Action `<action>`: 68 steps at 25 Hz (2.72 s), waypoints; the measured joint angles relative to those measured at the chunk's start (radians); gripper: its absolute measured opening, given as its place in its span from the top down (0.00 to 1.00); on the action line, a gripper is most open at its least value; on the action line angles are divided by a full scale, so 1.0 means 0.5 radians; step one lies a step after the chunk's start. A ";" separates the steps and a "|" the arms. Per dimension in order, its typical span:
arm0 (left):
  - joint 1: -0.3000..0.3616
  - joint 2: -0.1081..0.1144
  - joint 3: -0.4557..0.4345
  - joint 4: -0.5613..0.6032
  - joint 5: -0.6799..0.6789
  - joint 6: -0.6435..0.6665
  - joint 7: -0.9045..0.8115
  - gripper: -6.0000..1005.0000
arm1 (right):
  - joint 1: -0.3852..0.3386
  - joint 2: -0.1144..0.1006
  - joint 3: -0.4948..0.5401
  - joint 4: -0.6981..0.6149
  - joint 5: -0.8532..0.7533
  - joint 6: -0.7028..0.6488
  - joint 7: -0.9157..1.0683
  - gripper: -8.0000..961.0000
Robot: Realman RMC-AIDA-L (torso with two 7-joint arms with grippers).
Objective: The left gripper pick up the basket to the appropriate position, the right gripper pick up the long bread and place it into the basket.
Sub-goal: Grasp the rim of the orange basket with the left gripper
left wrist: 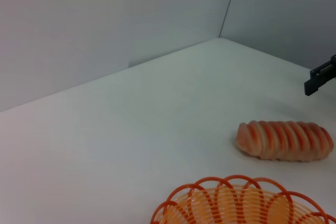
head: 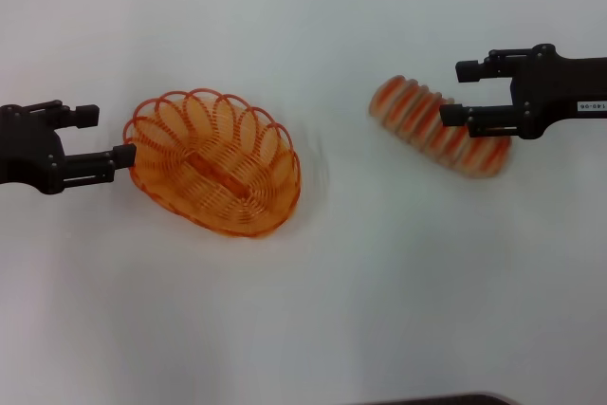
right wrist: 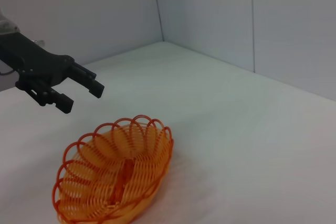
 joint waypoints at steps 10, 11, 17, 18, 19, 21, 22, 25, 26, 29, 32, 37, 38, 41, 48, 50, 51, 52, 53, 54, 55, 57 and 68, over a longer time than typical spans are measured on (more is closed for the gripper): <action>-0.002 -0.005 -0.020 0.000 0.000 0.000 -0.013 0.22 | -0.002 -0.002 -0.001 -0.003 0.000 -0.006 0.016 0.25; -0.007 -0.006 -0.034 0.000 0.000 0.000 -0.026 0.22 | -0.003 -0.002 -0.002 -0.003 0.000 -0.007 0.018 0.25; -0.032 0.005 -0.107 -0.036 -0.088 0.017 -0.109 0.22 | -0.005 -0.006 -0.004 -0.003 0.000 -0.010 0.019 0.25; -0.041 0.016 -0.110 -0.063 -0.120 0.027 -0.147 0.22 | -0.005 -0.006 -0.005 -0.003 0.000 -0.011 0.019 0.25; -0.054 0.026 -0.110 -0.084 -0.125 0.027 -0.195 0.22 | -0.005 -0.006 -0.007 -0.003 0.000 -0.012 0.018 0.25; -0.086 0.050 -0.107 -0.131 -0.123 0.018 -0.307 0.22 | -0.005 -0.006 -0.008 -0.003 0.000 -0.013 0.018 0.25; -0.130 0.084 -0.099 -0.202 -0.118 0.006 -0.436 0.22 | -0.005 -0.006 -0.008 -0.003 0.000 -0.014 0.018 0.25; -0.181 0.121 -0.095 -0.271 -0.116 -0.002 -0.575 0.22 | -0.004 -0.006 -0.009 -0.003 0.000 -0.018 0.018 0.25; -0.196 0.132 -0.095 -0.284 -0.114 -0.004 -0.629 0.22 | -0.003 -0.006 -0.011 -0.003 0.000 -0.021 0.018 0.25; -0.235 0.157 -0.090 -0.295 -0.107 -0.005 -0.784 0.22 | 0.000 -0.006 -0.014 -0.003 0.000 -0.035 0.019 0.25; -0.278 0.187 -0.090 -0.294 -0.058 -0.015 -0.948 0.22 | 0.000 -0.010 -0.015 -0.003 0.000 -0.043 0.019 0.25; -0.370 0.229 -0.078 -0.249 0.102 -0.055 -1.193 0.22 | 0.001 -0.018 -0.015 -0.005 0.000 -0.043 0.020 0.25; -0.388 0.236 -0.078 -0.245 0.133 -0.055 -1.227 0.22 | 0.001 -0.019 -0.015 -0.006 0.000 -0.044 0.021 0.25; -0.474 0.270 -0.071 -0.230 0.270 -0.048 -1.359 0.22 | 0.003 -0.023 -0.015 -0.009 0.000 -0.046 0.036 0.25; -0.638 0.294 0.119 -0.164 0.627 -0.036 -1.546 0.22 | 0.019 -0.028 -0.015 -0.009 0.000 -0.046 0.048 0.25; -0.675 0.293 0.157 -0.158 0.700 -0.035 -1.573 0.22 | 0.024 -0.028 -0.016 -0.010 0.000 -0.047 0.053 0.25; -0.689 0.291 0.174 -0.152 0.729 -0.036 -1.581 0.22 | 0.026 -0.028 -0.016 -0.009 0.000 -0.048 0.054 0.25; -0.710 0.285 0.208 -0.142 0.771 -0.043 -1.596 0.22 | 0.029 -0.028 -0.017 -0.009 0.000 -0.049 0.055 0.25; -0.725 0.278 0.240 -0.134 0.806 -0.054 -1.608 0.22 | 0.032 -0.028 -0.018 -0.009 0.000 -0.048 0.055 0.25; -0.738 0.272 0.269 -0.130 0.830 -0.062 -1.619 0.22 | 0.037 -0.028 -0.018 -0.009 -0.001 -0.049 0.055 0.25; -0.750 0.267 0.296 -0.127 0.853 -0.073 -1.629 0.22 | 0.040 -0.028 -0.018 -0.009 -0.003 -0.049 0.057 0.25; -0.773 0.256 0.339 -0.126 0.875 -0.088 -1.639 0.22 | 0.046 -0.030 -0.018 -0.009 -0.007 -0.048 0.062 0.25; -0.824 0.200 0.593 -0.127 0.938 -0.163 -1.682 0.22 | 0.055 -0.034 -0.018 -0.009 -0.012 -0.046 0.067 0.25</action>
